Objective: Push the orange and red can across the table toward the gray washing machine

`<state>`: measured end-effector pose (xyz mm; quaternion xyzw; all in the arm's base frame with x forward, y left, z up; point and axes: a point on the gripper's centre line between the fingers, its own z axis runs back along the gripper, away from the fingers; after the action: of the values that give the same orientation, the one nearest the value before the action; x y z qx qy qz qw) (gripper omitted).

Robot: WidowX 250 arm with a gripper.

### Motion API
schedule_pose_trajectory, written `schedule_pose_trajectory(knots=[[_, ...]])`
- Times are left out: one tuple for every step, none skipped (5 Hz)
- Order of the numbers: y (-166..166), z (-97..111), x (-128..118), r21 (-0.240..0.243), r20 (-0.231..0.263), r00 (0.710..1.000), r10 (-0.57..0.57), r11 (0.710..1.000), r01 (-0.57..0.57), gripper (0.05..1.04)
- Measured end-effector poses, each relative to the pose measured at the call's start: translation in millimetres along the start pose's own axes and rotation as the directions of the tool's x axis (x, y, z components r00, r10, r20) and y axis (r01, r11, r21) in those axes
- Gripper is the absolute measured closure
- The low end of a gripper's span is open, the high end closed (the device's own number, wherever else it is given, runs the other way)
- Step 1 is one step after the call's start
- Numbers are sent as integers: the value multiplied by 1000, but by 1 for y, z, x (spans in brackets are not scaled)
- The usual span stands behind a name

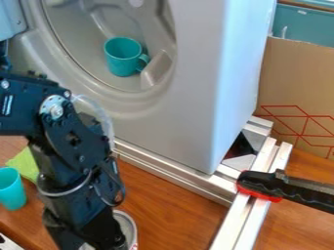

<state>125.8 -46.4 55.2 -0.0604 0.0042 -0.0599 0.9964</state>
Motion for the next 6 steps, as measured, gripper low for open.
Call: schedule_pose_trajectory(knots=[[6, -23, -10, -39, -108, 994, 0, 999, -4, 83], [14, -35, -9, -38, -159, 987, 10, 999, -16, 83], [22, -36, -7, -25, -177, 984, 1, 1000, -5, 83], [27, -41, -5, -20, -229, 973, -5, 1000, 0, 83], [32, -50, 6, -11, -261, 965, -32, 999, 30, 83], [40, -56, 35, 14, -241, 967, -77, 997, 82, 83]])
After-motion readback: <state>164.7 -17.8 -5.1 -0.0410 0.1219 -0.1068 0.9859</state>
